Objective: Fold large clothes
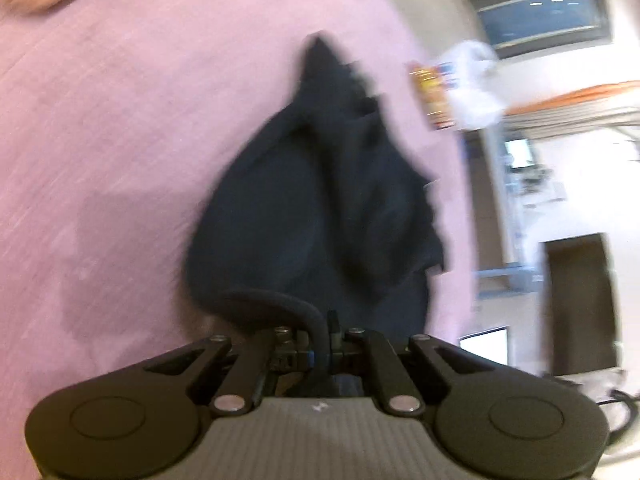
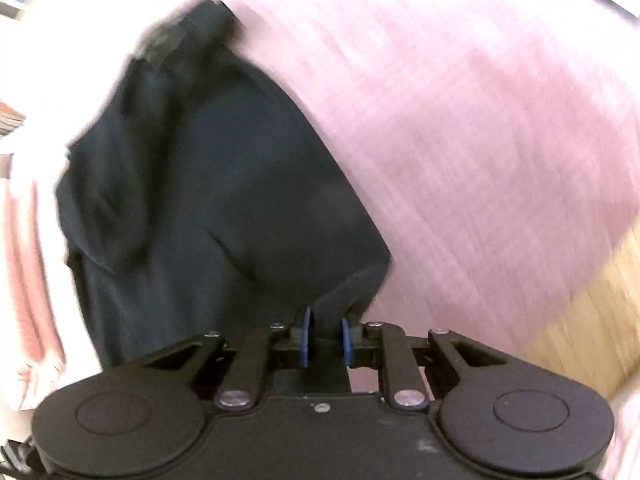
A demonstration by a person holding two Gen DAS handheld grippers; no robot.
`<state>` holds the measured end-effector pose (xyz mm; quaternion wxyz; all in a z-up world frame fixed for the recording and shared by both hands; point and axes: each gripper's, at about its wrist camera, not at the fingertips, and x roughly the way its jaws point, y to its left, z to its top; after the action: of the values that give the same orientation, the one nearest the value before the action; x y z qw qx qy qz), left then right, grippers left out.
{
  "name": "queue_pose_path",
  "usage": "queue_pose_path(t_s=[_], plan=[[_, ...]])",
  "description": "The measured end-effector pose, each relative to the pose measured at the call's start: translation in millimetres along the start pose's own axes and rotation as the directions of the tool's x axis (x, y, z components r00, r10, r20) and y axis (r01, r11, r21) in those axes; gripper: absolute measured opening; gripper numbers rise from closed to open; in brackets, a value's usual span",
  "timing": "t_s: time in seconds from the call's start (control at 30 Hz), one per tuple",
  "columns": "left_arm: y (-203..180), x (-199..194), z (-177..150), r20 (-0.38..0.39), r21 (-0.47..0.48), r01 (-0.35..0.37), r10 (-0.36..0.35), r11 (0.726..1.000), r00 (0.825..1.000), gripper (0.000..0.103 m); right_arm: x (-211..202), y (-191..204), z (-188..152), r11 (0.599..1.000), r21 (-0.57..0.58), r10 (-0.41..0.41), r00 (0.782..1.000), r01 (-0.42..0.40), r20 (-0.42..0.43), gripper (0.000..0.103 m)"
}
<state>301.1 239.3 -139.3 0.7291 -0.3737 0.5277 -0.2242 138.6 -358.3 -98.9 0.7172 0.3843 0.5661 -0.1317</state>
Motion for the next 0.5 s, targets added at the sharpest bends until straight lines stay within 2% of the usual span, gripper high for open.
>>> queue_pose_path(t_s=[0.1,0.2,0.23,0.27,0.3,0.33,0.37,0.4,0.5], plan=[[-31,20,48,0.038,0.063,0.106,-0.108,0.992,0.993,0.005,-7,32,47,0.996,-0.057,0.077,0.991,-0.071,0.112,0.02],[-64,58,105,0.117,0.142,0.103,-0.12,0.985,0.986,0.01,10,58,104,0.988,-0.129,0.118,0.964,-0.09,0.237,0.02],[-71,75,127,0.16,0.121,0.087,-0.106,0.989,0.981,0.015,18,67,128,0.987,-0.137,0.119,0.95,-0.082,0.287,0.021],[-72,87,148,0.187,0.066,0.087,-0.098,0.994,0.978,0.033,24,75,150,0.987,-0.136,0.122,0.939,-0.081,0.322,0.026],[-70,95,164,0.205,0.003,0.127,-0.125,0.992,0.971,0.047,31,79,165,0.987,-0.135,0.125,0.933,-0.083,0.339,0.029],[-65,98,175,0.253,-0.051,0.202,-0.183,0.978,0.95,0.053,33,81,179,0.987,-0.133,0.129,0.928,-0.087,0.349,0.038],[-61,95,180,0.296,-0.08,0.235,-0.202,0.969,0.934,0.06,35,86,184,0.986,-0.136,0.142,0.925,-0.099,0.352,0.04],[-57,90,182,0.327,-0.093,0.227,-0.186,0.969,0.927,0.064,33,83,186,0.984,-0.149,0.148,0.925,-0.101,0.349,0.04],[-57,91,182,0.315,-0.062,0.058,-0.035,0.996,0.948,0.065,40,78,179,0.972,-0.236,0.072,0.941,0.009,0.332,0.049]])
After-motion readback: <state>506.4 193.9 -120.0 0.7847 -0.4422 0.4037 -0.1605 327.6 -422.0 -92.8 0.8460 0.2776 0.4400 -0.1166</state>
